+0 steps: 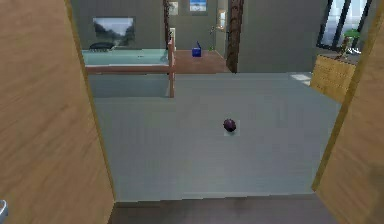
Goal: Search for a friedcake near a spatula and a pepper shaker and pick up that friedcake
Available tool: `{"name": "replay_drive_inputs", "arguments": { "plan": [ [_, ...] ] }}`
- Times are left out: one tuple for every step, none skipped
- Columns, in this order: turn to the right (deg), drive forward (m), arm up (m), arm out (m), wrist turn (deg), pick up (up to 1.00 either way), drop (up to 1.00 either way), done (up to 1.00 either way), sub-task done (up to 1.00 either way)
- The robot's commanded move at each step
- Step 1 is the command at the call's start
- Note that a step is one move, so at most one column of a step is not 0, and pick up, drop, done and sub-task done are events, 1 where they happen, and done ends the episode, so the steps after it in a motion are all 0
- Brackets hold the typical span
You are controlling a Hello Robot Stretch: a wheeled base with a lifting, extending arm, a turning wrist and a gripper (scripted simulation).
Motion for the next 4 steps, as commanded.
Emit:
{"name": "replay_drive_inputs", "arguments": {
  "plan": [
    [0.0, 1.00, 0.00, 0.00, 0.0, 0.00, 0.00, 0.00, 0.00],
    [-6.0, 0.00, 0.00, 0.00, 0.0, 0.00, 0.00, 0.00, 0.00],
    [0.0, 0.50, 0.00, 0.00, 0.0, 0.00, 0.00, 0.00, 0.00],
    [-45.0, 0.00, 0.00, 0.00, 0.0, 0.00, 0.00, 0.00, 0.00]
  ]
}}
